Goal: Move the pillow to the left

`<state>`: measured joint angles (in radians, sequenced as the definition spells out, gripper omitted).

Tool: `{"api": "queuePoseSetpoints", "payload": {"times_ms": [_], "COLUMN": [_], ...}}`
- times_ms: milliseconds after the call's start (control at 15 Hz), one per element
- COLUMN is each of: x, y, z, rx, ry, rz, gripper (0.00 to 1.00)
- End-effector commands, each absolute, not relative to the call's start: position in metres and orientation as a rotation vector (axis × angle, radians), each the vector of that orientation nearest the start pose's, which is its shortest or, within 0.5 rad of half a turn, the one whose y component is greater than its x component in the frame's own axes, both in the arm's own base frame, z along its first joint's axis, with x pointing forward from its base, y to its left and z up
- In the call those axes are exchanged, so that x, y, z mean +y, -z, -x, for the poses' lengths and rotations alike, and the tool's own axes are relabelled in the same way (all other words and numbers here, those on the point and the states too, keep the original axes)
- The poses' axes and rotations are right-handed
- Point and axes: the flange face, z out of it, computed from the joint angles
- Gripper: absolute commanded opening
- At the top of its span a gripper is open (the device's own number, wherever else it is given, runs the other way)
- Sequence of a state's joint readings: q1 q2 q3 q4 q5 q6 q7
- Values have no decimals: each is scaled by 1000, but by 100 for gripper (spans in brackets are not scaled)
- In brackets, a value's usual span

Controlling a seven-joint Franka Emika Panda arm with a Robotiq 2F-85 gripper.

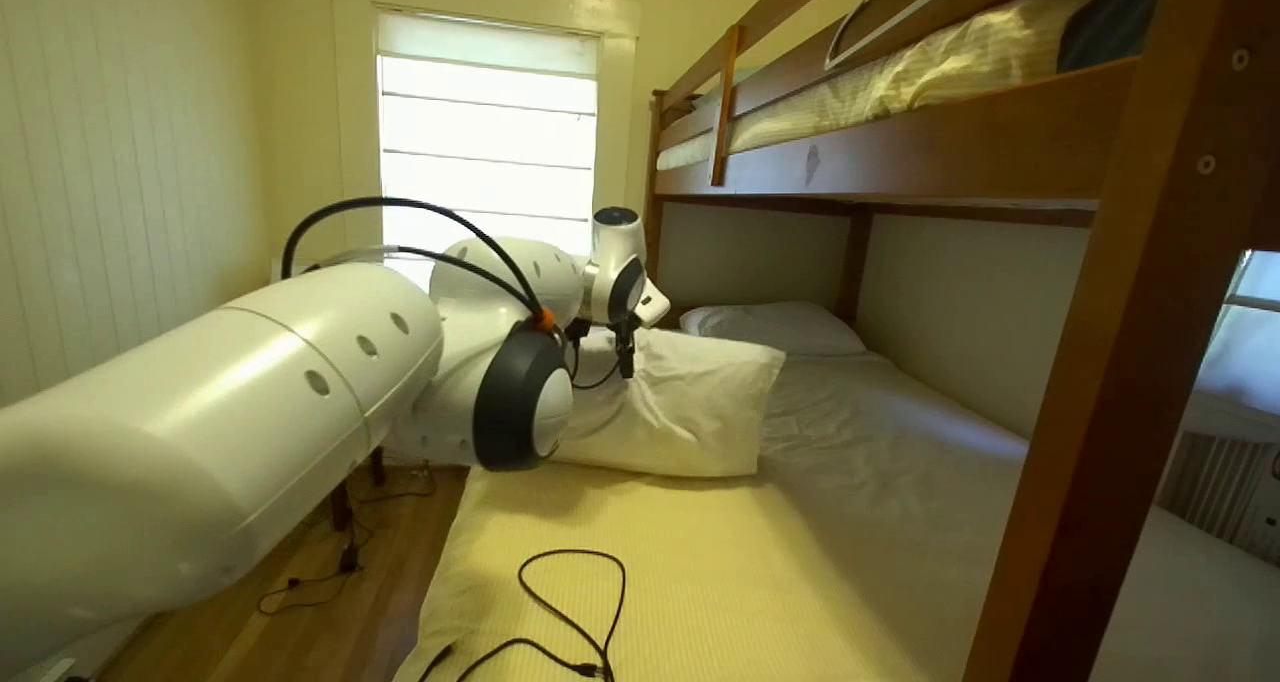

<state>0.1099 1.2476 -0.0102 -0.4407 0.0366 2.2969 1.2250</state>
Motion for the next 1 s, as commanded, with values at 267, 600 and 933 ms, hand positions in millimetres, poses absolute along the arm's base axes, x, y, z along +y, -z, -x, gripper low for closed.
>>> {"api": "queuePoseSetpoints", "payload": {"times_ms": [267, 600, 933], "x": [114, 108, 106], "y": [-417, -418, -417], "z": [-817, -815, -815], "rx": [1517, 1511, 1516], "ry": [436, 391, 388], "rz": [2449, 2465, 2467], "gripper": [100, 100, 100]}}
